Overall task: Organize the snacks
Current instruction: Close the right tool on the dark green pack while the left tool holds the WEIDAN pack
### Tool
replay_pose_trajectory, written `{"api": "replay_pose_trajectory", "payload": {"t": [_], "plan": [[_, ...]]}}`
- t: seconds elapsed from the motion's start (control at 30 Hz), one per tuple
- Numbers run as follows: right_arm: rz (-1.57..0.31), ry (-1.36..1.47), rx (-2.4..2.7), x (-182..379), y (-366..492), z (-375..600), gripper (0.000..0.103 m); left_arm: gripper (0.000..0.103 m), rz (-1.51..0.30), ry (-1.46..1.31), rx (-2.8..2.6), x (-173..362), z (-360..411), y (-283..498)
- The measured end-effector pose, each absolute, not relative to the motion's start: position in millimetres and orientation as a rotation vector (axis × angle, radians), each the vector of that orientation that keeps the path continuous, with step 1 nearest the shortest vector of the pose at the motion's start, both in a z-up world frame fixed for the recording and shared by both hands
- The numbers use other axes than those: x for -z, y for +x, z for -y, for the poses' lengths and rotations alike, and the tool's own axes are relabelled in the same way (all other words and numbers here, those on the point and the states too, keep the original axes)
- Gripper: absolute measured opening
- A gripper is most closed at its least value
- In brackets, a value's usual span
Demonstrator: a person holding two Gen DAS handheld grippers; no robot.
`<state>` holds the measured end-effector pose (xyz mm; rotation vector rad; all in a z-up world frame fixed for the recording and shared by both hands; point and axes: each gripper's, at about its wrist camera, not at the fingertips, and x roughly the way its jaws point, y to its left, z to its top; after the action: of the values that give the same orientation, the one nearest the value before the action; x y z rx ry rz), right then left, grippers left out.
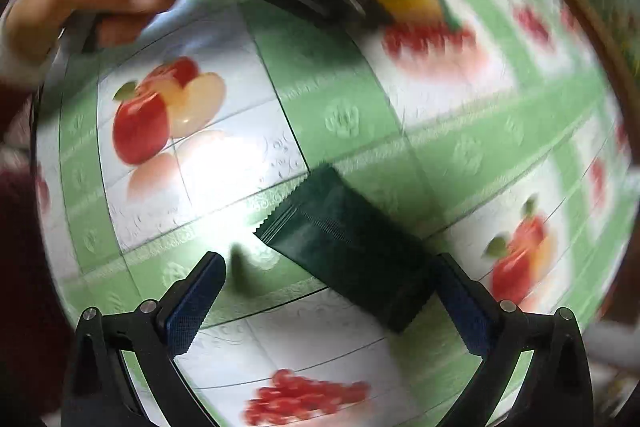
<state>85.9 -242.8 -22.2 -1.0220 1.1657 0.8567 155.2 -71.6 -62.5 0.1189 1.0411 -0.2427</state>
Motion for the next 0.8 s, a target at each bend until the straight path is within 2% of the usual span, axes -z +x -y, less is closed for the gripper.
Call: {"api": "replay_pose_trajectory", "payload": {"t": [0.1,0.37,0.47,0.53,0.57,0.63,0.8], "plan": [[-1.149,-1.084,-0.880,26.7,90.7,244.7,0.102,0.045,-1.043,0.121,0.241,62.8,72.0,154.8],[-1.332,-0.860,-0.897,15.9,132.5,262.7,0.097,0.045,-1.022,0.102,0.251,62.4,68.5,150.0],[-1.327,-0.789,-0.852,5.5,128.6,274.7,0.084,0.045,-1.015,0.083,0.256,61.9,67.8,147.1],[-1.316,-0.742,-0.835,-2.9,109.7,285.1,0.069,0.045,-1.014,0.078,0.262,61.7,69.0,144.5],[-1.314,-0.710,-0.827,-7.4,105.5,287.5,0.065,0.045,-1.014,0.073,0.268,61.5,69.4,142.8],[-1.304,-0.651,-0.811,-11.4,93.2,284.9,0.046,0.045,-1.012,0.065,0.274,61.3,69.1,139.4],[-1.250,-0.509,-0.736,-23.3,76.7,293.5,0.046,0.045,-0.995,0.035,0.274,58.2,59.6,130.8]]}}
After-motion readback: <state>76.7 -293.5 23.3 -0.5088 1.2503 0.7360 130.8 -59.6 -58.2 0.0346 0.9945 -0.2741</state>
